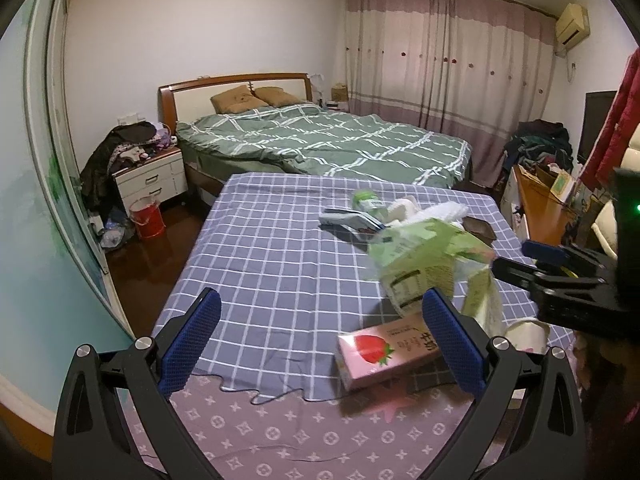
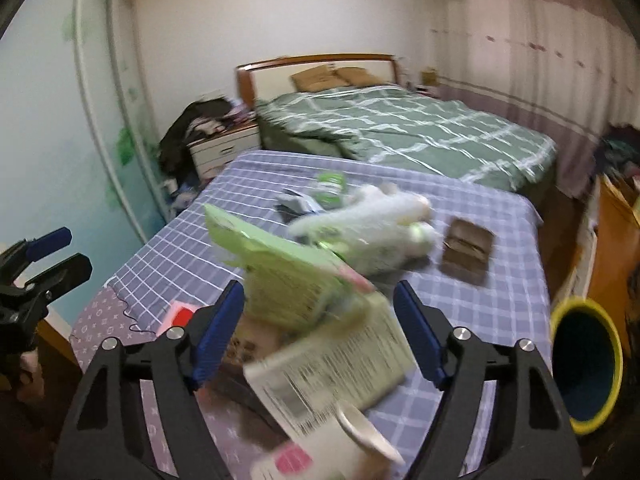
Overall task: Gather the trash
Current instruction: 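Grasp the green plastic bag with the right tool and lift it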
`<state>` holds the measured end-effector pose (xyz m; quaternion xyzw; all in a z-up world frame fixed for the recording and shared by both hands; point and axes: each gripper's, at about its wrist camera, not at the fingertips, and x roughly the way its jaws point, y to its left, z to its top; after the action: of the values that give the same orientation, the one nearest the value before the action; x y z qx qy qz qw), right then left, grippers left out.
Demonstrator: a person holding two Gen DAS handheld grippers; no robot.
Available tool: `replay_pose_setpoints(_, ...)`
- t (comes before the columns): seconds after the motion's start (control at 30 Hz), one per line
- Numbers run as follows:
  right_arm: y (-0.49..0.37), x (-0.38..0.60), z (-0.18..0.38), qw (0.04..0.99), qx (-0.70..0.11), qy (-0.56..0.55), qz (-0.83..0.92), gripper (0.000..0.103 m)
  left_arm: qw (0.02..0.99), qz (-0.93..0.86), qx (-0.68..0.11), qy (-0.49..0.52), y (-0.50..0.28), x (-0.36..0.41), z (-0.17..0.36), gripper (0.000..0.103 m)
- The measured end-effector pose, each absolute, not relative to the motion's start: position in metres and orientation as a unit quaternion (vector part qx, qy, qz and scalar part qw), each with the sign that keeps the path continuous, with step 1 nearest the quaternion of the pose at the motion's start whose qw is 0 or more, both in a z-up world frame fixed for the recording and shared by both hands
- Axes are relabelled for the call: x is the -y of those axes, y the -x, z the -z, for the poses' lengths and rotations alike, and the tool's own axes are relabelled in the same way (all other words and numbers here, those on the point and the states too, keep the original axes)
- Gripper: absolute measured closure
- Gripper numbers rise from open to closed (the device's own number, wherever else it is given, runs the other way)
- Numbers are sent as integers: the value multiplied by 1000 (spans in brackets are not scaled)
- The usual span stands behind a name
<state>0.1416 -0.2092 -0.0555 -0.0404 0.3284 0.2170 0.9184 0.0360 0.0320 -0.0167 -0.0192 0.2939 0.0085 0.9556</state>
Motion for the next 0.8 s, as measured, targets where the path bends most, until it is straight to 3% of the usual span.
replay_pose_setpoints(0.13, -157, 183, 56, 910, -330, 73, -240, 38, 955, -10, -296, 21, -42, -41, 19, 4)
replay_pose_setpoints(0.23, -168, 173, 59, 903, -342, 90, -246, 53, 954, -6, -298, 20, -46, -43, 22, 4)
replay_pose_setpoints(0.3, -174, 170, 62, 897, -350, 95, -250, 76, 954, -3, -300, 22, -48, -43, 25, 4)
replay_pose_setpoints(0.4, -177, 169, 61, 894, -349, 90, -266, 98, 952, 0, -305, 25, -52, -43, 28, 4)
replay_pose_setpoints(0.8, -159, 200, 0, 916, -273, 25, -292, 102, 950, 17, -312, 19, -61, -34, 34, 4)
